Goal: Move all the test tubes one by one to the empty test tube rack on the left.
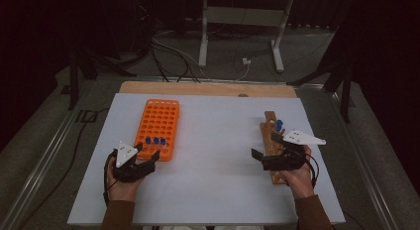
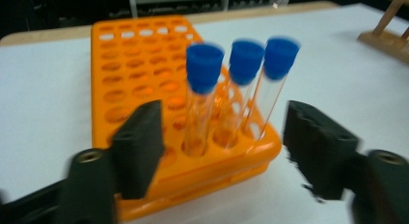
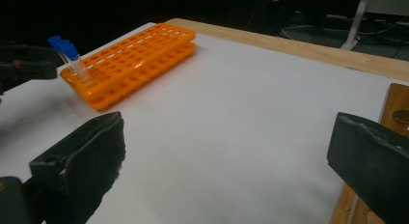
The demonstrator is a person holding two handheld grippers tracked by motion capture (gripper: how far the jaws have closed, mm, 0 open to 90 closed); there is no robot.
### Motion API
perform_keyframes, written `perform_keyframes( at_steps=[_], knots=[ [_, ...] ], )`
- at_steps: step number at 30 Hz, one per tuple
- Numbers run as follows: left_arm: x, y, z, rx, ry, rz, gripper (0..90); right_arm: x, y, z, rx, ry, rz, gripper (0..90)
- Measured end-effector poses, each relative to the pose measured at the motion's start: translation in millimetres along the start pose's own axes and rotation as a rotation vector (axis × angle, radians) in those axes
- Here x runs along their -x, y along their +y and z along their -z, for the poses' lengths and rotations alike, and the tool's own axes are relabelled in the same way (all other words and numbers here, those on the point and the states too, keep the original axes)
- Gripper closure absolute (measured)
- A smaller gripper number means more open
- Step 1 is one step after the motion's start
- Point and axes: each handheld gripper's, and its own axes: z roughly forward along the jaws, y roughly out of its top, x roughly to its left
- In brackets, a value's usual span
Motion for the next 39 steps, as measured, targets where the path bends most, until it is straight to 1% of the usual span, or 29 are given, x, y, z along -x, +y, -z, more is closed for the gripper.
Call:
perform_keyframes(
  at_steps=[1, 4, 8, 10, 12, 15, 18, 20, 21, 23, 25, 30, 32, 36, 39],
  knots=[
    [0.5, 1.2, 0.8, 0.010, 0.005, 0.001, 25.2, -0.4, 0.1, 0.1, 0.001, -0.001, 0.002, 0.0],
    [1.0, 5.3, 2.8, 0.035, 0.001, 0.017, 18.0, -0.9, 0.4, 0.4, 0.003, -0.011, 0.009, 0.0],
    [4.3, 10.0, 5.4, 0.064, -0.019, 0.029, 14.0, -1.7, 2.2, 1.0, -0.002, -0.039, 0.037, 0.0],
    [6.7, 11.9, 5.8, 0.067, -0.022, 0.023, 10.4, -1.6, 4.9, 2.8, 0.003, -0.061, 0.054, 0.0],
    [9.0, 12.8, 5.4, 0.069, -0.026, 0.018, 6.2, -0.9, 8.0, 6.5, 0.013, -0.074, 0.062, 0.0],
    [10.9, 14.0, 5.4, 0.079, -0.028, 0.014, 1.7, 3.8, 11.3, 12.7, 0.034, -0.089, 0.053, 0.0],
    [11.5, 14.6, 5.5, 0.087, -0.034, 0.010, 0.9, 12.6, 12.9, 18.8, 0.051, -0.110, 0.036, 0.0],
    [11.5, 13.8, 4.3, 0.080, -0.031, 0.008, 0.9, 18.3, 13.4, 21.9, 0.061, -0.129, 0.020, 0.0],
    [11.1, 13.2, 3.9, 0.077, -0.031, 0.007, 0.8, 20.8, 13.6, 22.8, 0.064, -0.145, 0.019, 0.0],
    [11.0, 13.1, 3.4, 0.074, -0.030, 0.006, 0.8, 24.3, 13.8, 23.2, 0.066, -0.190, 0.032, 0.1],
    [11.4, 13.2, 3.8, 0.080, -0.034, 0.010, 0.8, 28.0, 13.9, 23.7, 0.067, -0.211, 0.035, 0.9],
    [12.3, 13.1, 4.1, 0.080, -0.034, 0.008, 0.8, 38.4, 15.9, 25.3, 0.057, -0.218, 0.027, 6.0],
    [12.8, 13.0, 4.2, 0.079, -0.036, 0.007, 0.8, 42.4, 16.5, 23.9, 0.051, -0.227, 0.024, 6.6],
    [13.8, 11.9, 3.4, 0.074, -0.043, 0.013, 0.9, 50.0, 13.7, 16.2, 0.029, -0.239, 0.010, 7.5],
    [14.1, 11.4, 3.4, 0.074, -0.046, 0.017, 0.9, 55.5, 9.5, 8.0, 0.006, -0.252, 0.002, 10.3]
  ],
)
